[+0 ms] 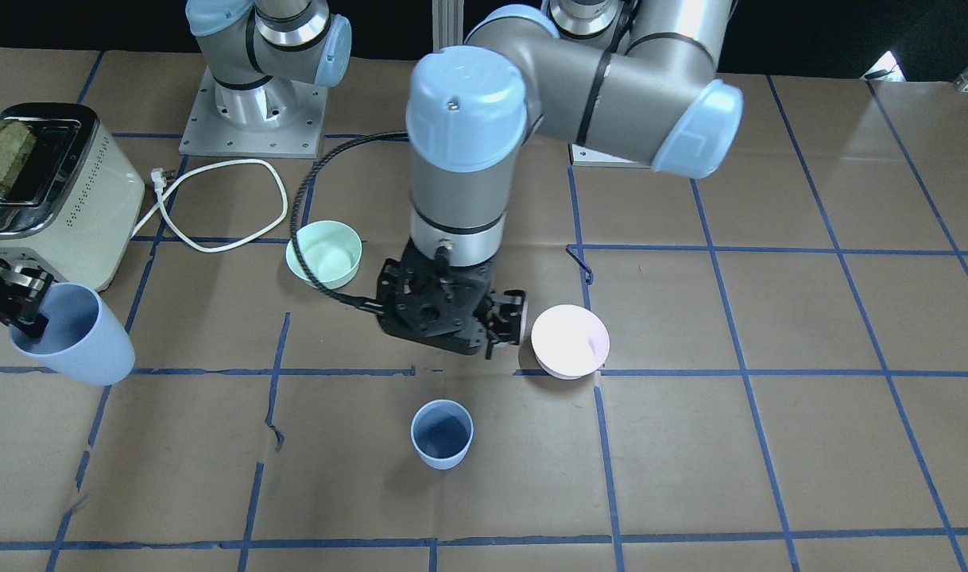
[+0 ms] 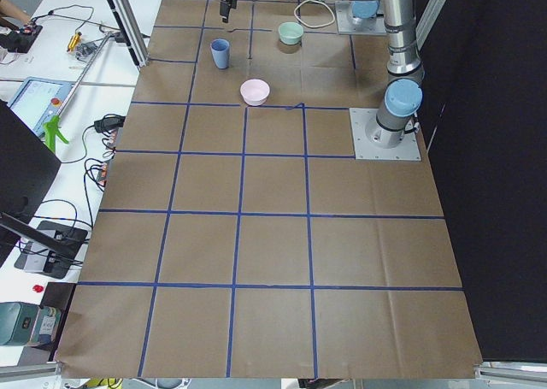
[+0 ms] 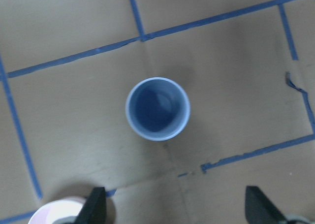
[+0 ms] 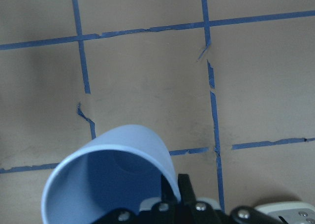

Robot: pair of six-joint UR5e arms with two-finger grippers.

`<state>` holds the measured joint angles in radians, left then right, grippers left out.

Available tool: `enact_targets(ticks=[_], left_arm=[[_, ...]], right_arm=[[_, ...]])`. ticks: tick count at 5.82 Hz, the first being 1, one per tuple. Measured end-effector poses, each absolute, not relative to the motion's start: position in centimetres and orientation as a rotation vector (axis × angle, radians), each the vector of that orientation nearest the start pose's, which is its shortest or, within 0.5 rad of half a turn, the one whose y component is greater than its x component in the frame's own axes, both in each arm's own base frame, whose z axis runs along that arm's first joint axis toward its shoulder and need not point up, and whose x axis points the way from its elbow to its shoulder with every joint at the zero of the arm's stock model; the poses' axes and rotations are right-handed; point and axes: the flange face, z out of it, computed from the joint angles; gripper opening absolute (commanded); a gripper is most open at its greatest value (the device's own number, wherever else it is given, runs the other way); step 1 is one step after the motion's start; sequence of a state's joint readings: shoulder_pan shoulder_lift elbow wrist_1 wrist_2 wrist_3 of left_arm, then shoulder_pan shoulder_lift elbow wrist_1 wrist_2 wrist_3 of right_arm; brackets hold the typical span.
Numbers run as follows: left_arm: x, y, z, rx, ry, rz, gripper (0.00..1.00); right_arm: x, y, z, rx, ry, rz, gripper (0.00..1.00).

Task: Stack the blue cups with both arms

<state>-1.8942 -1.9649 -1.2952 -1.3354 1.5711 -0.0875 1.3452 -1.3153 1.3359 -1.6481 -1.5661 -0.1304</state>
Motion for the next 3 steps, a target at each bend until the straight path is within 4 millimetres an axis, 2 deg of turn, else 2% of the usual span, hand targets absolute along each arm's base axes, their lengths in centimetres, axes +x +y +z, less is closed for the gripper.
enact_targets(ticks=[1, 2, 3], left_arm=[[-28.1, -57.3, 45.9, 0.264, 3.142, -0.096, 0.98], [-22.9, -55.4, 49.2, 0.164, 3.143, -0.045, 0.98], [-20.3, -52.7, 51.0, 0.112, 3.132, -0.027, 0.98]], right_arm=[[2.5, -62.4, 47.3, 0.164, 3.143, -0.129, 0.08], [6.3, -62.9, 47.3, 0.225, 3.133, -0.158, 0.08], [11.5, -63.8, 47.2, 0.288, 3.115, -0.180, 0.08]])
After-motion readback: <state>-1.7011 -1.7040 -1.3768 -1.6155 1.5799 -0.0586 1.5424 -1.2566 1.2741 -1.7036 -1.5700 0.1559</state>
